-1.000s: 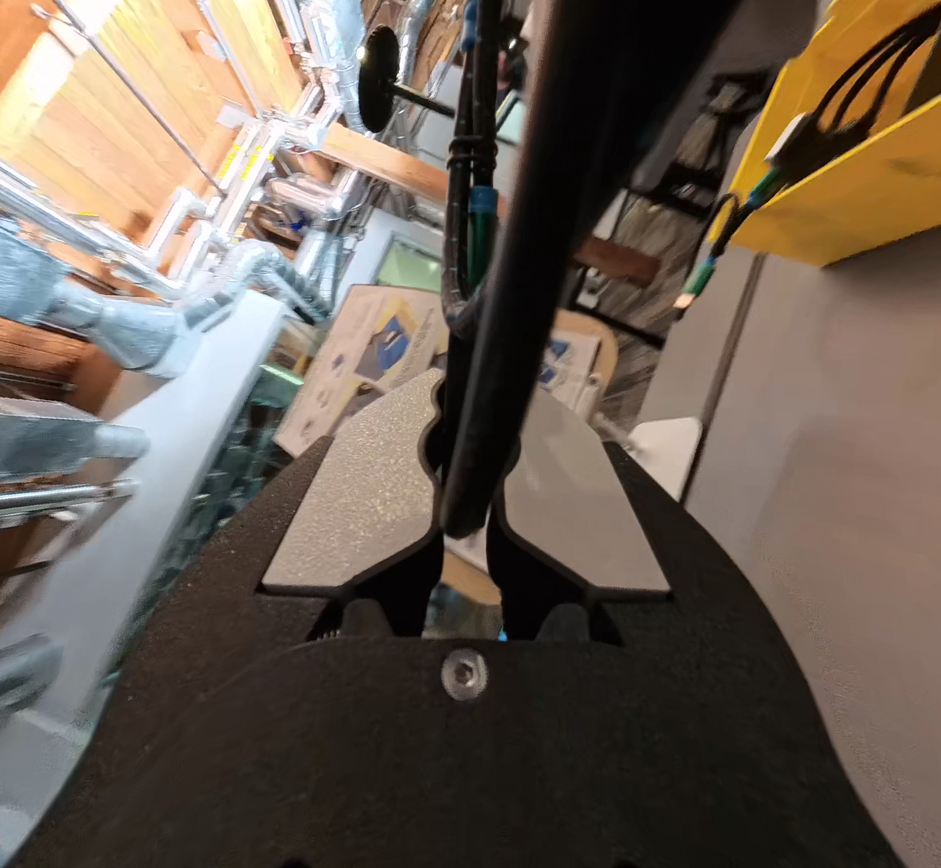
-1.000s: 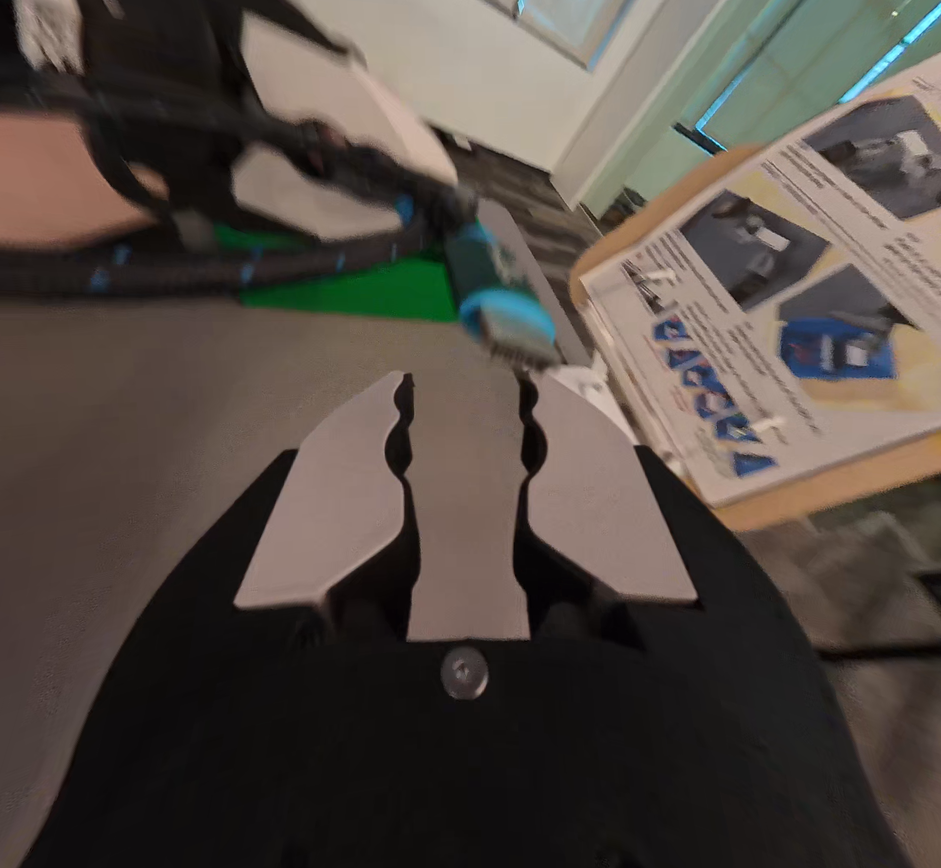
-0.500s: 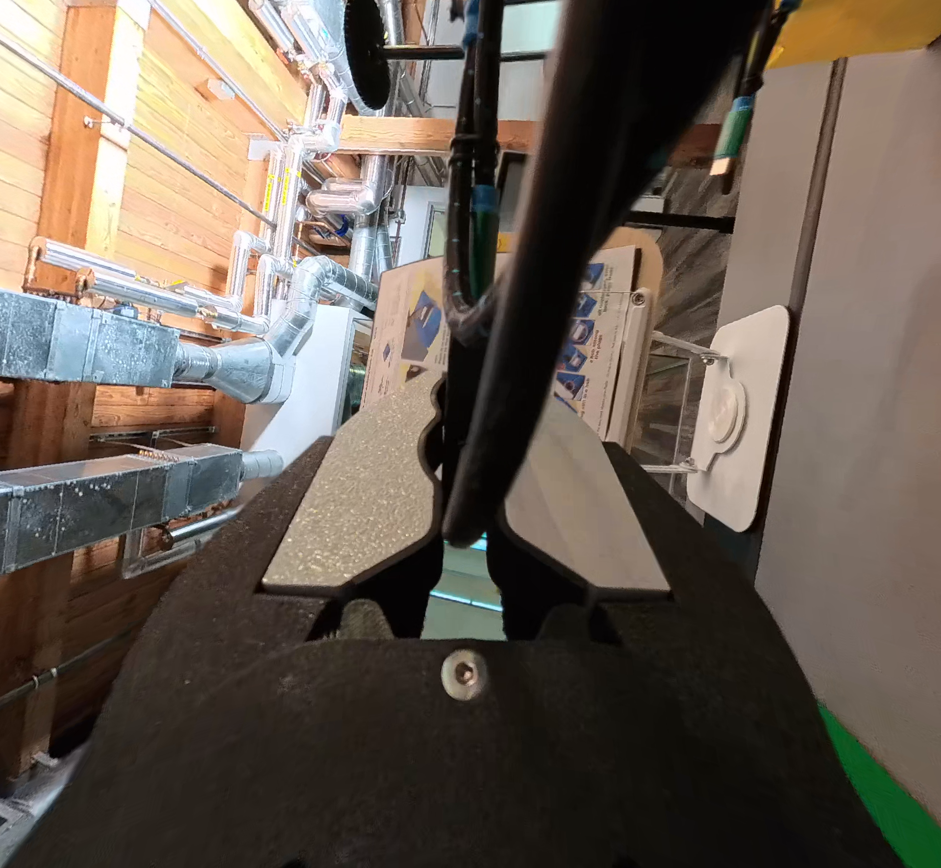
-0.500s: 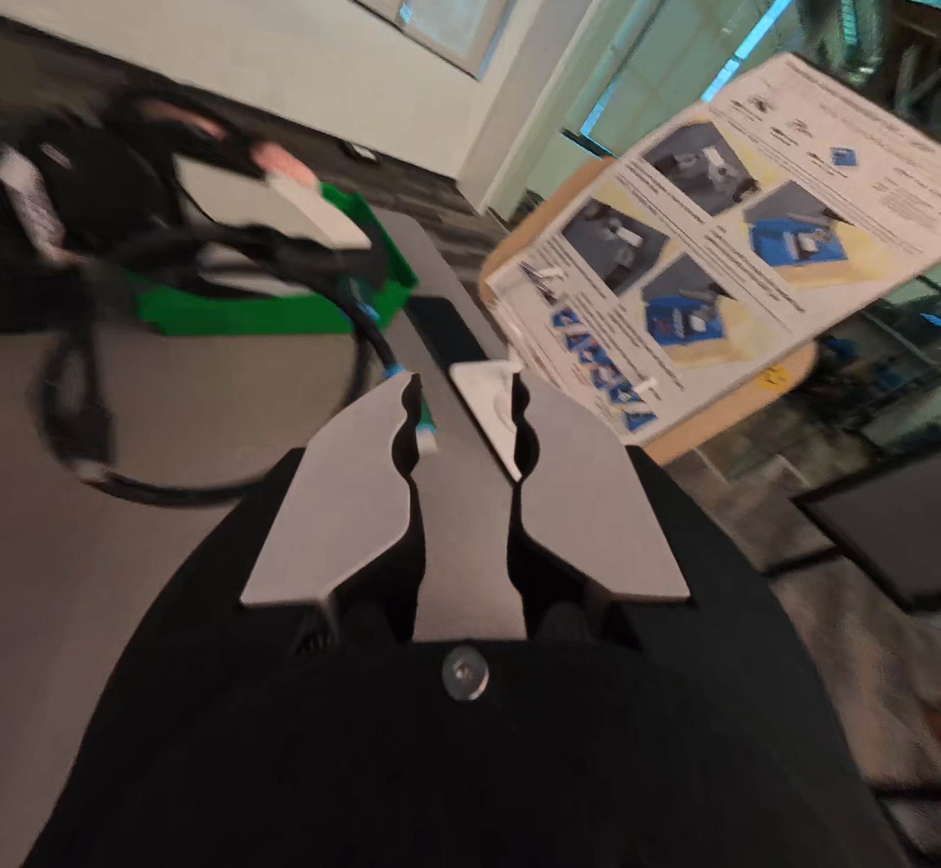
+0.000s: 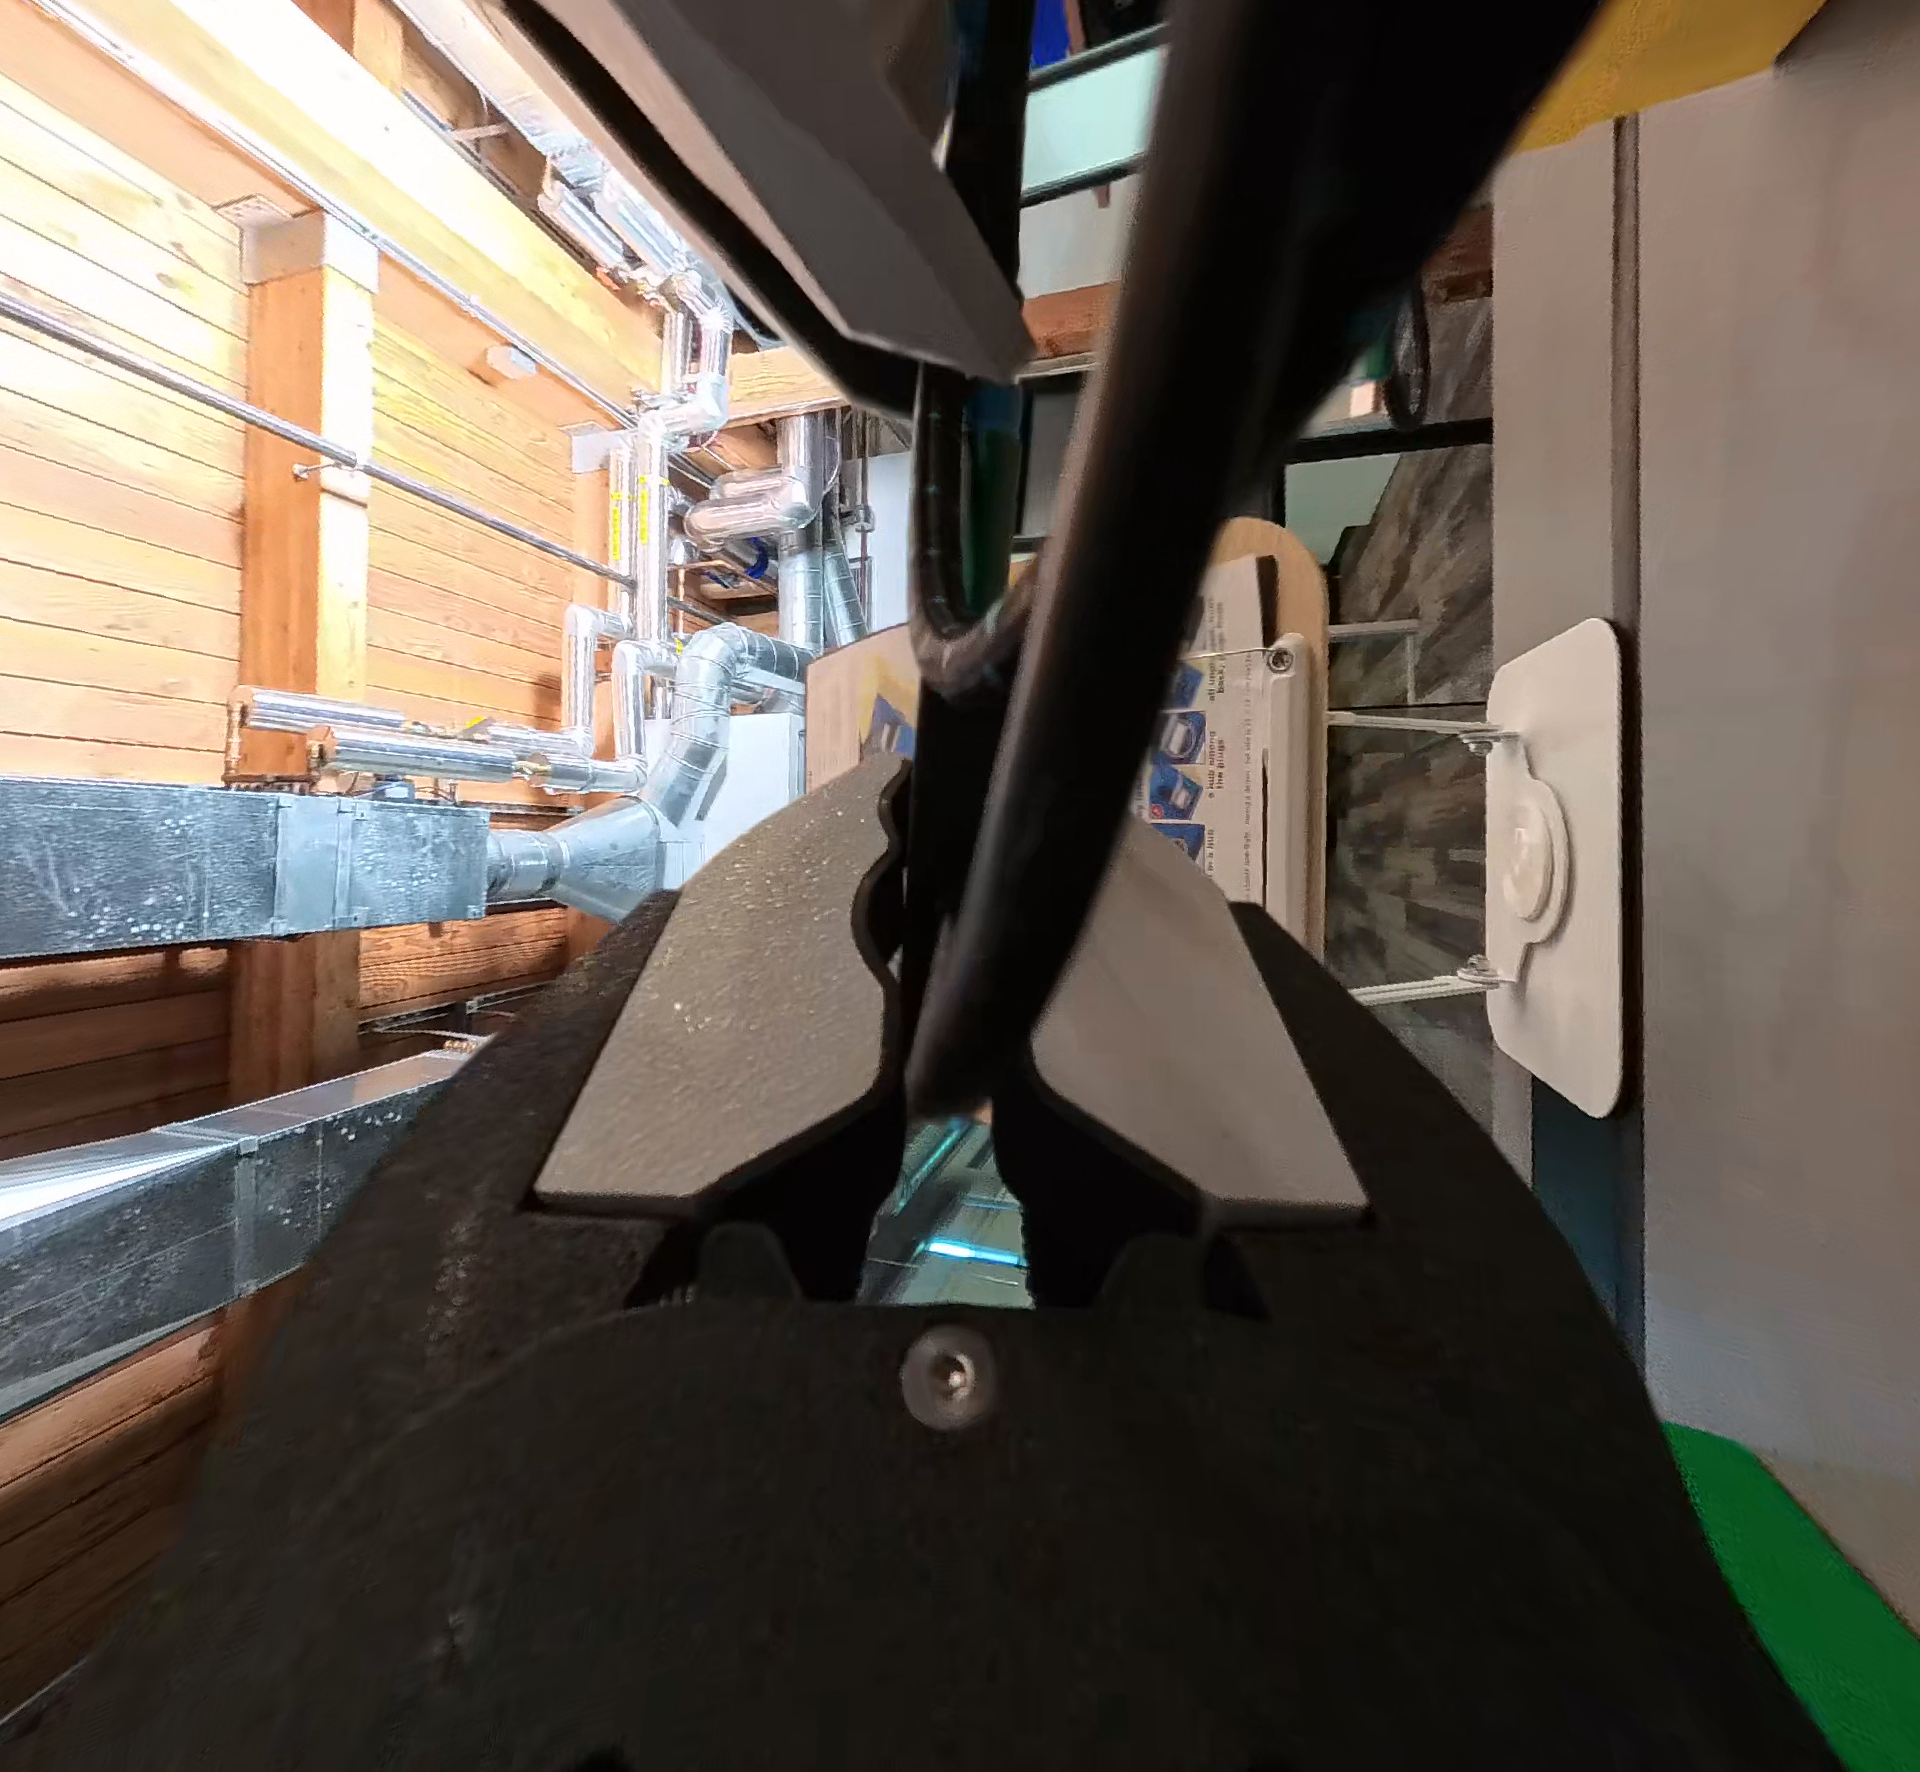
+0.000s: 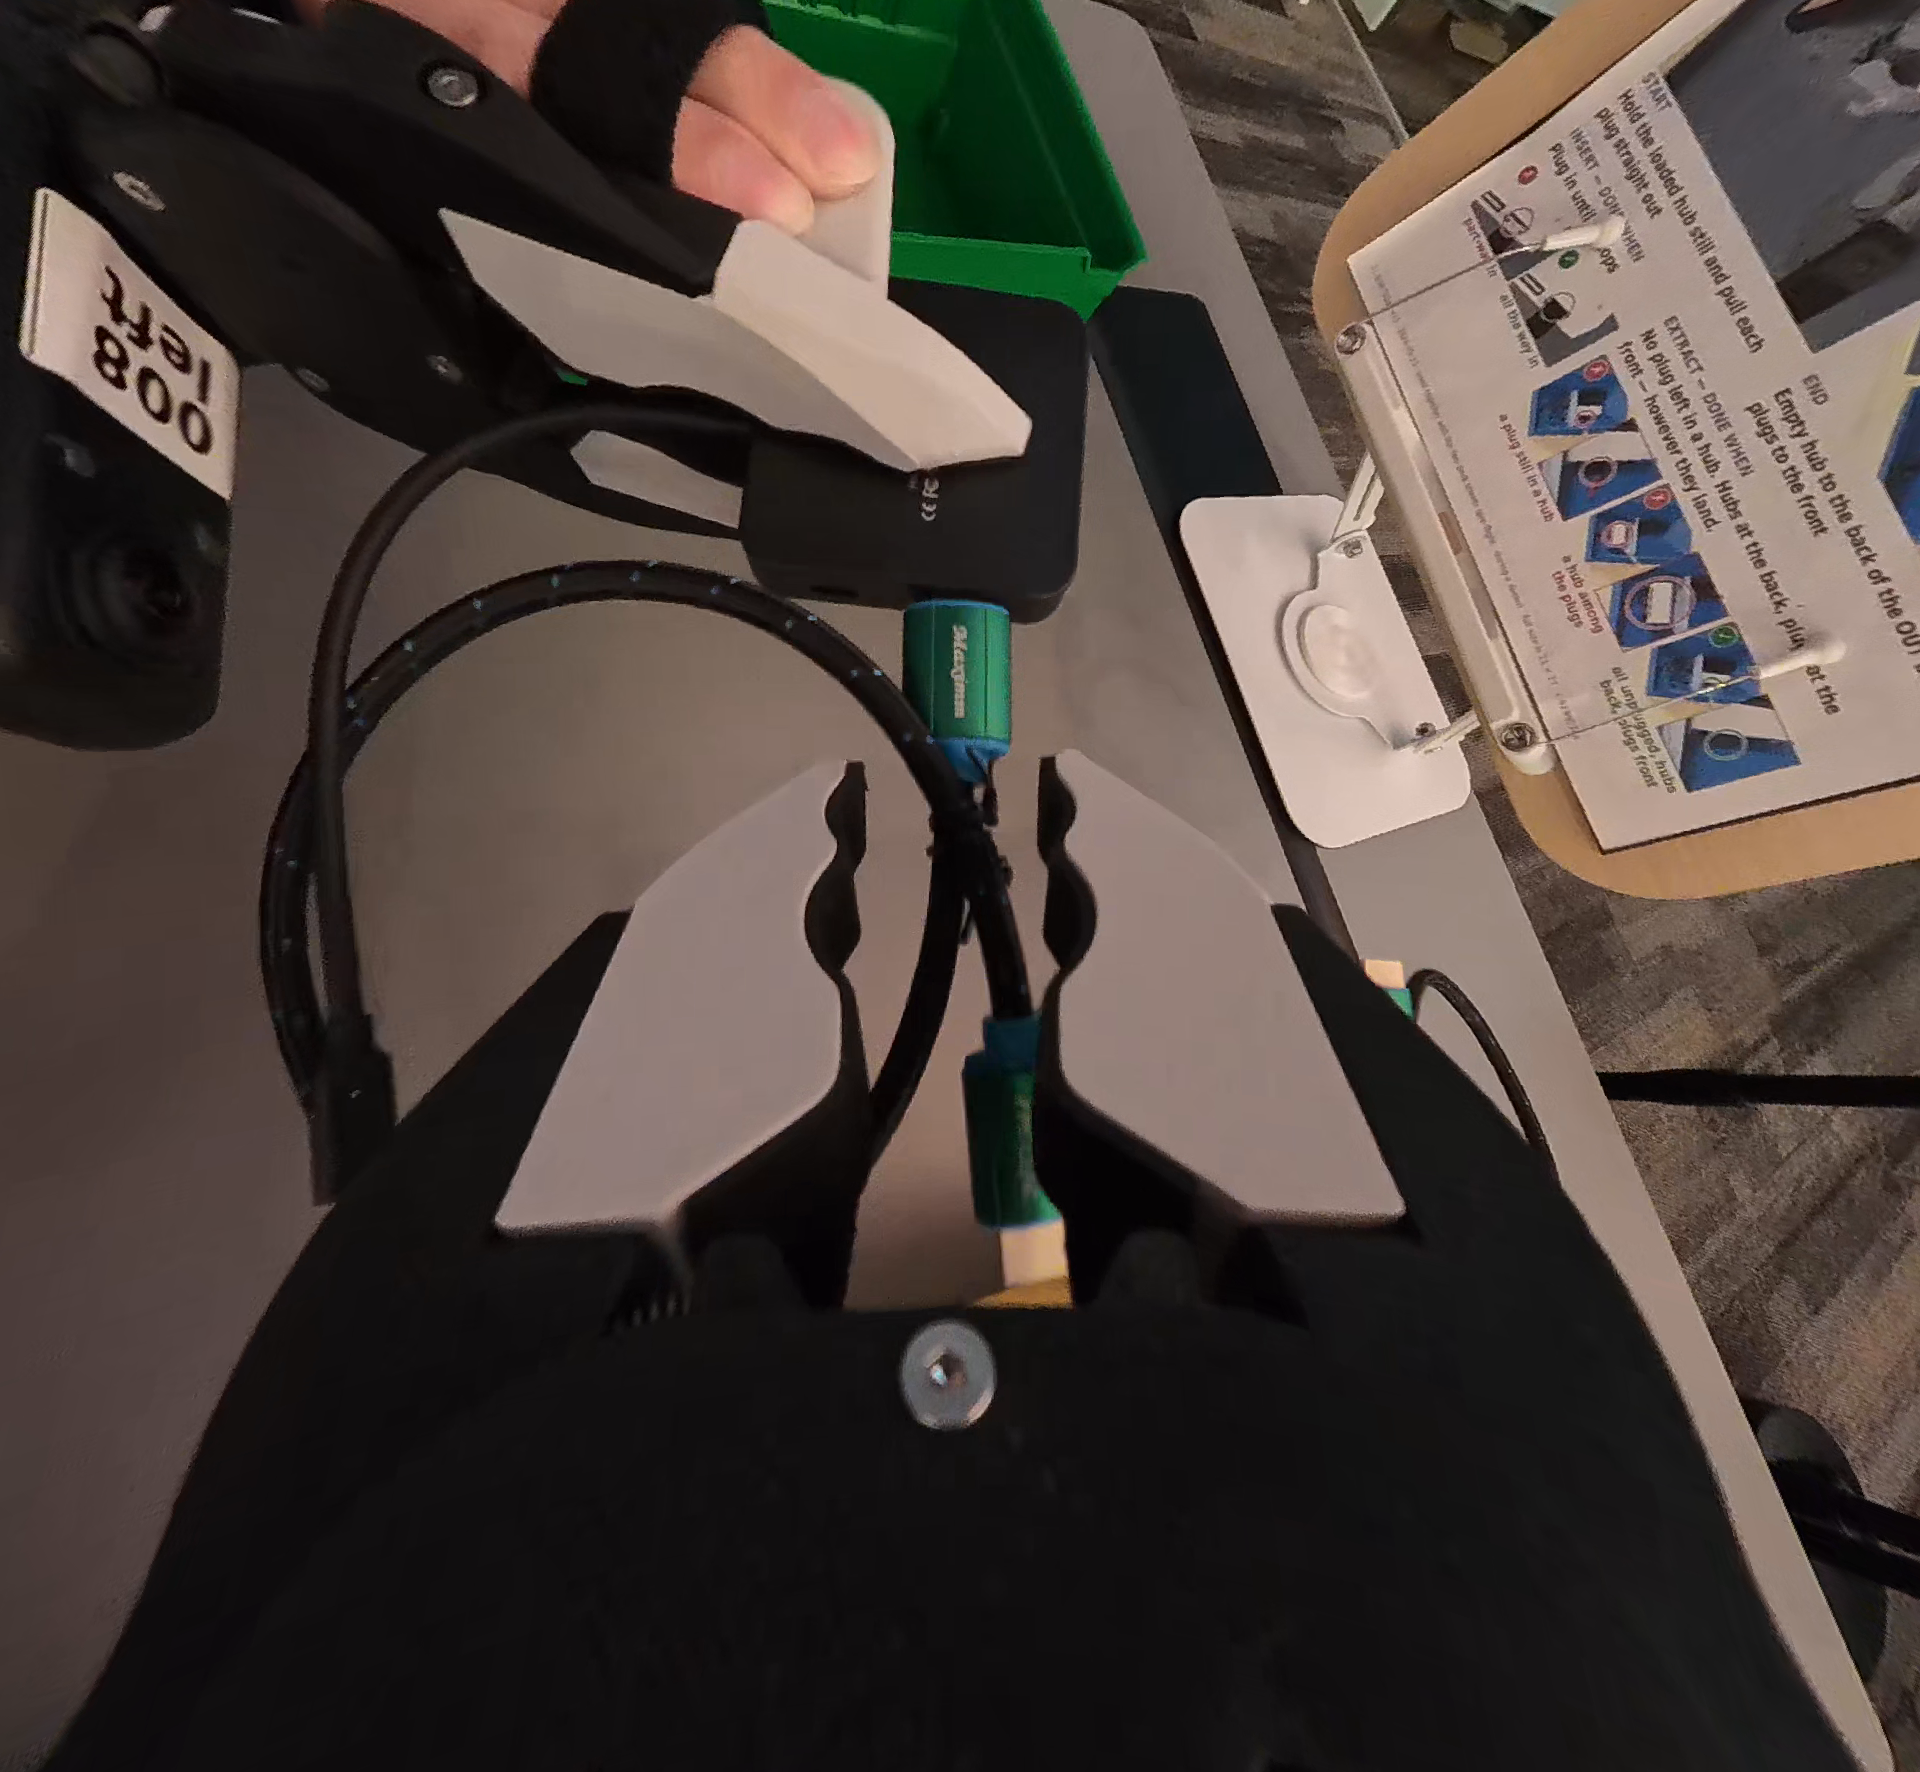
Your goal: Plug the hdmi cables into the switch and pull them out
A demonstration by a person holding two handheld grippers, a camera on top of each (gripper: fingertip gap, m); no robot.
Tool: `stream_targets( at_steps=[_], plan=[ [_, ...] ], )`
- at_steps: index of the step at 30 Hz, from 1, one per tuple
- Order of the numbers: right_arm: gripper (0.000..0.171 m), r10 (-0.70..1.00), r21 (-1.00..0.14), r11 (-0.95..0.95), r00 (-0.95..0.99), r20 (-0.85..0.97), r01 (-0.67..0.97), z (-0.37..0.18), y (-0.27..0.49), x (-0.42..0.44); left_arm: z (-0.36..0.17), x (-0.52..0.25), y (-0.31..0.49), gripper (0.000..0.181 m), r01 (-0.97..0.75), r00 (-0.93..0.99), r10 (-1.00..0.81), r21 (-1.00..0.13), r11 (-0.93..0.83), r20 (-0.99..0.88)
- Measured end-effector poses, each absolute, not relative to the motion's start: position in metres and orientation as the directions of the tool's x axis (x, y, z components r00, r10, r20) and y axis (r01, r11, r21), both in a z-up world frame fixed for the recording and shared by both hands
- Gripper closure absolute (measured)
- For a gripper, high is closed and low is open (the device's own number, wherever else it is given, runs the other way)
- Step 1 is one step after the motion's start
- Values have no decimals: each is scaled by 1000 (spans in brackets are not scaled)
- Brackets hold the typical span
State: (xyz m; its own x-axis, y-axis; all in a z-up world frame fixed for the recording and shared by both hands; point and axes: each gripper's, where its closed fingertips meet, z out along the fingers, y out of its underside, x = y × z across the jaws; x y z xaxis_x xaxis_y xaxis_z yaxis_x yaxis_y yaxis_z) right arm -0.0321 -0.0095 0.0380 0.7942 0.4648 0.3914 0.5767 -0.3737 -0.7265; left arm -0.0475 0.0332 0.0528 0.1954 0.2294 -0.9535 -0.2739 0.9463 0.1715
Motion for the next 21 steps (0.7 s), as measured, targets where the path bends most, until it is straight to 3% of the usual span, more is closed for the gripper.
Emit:
stream_targets(
  at_steps=[6,21],
  plan=[
    [153,455,-709,-391,793,406,587,37,-10,-34,61,-51,28,167,-282,230,265,196,939,-937],
    [157,374,-764,-407,854,360,501,55,-12,-46,77,-60,28,169,-307,286,226,134,942,-931]
  ],
)
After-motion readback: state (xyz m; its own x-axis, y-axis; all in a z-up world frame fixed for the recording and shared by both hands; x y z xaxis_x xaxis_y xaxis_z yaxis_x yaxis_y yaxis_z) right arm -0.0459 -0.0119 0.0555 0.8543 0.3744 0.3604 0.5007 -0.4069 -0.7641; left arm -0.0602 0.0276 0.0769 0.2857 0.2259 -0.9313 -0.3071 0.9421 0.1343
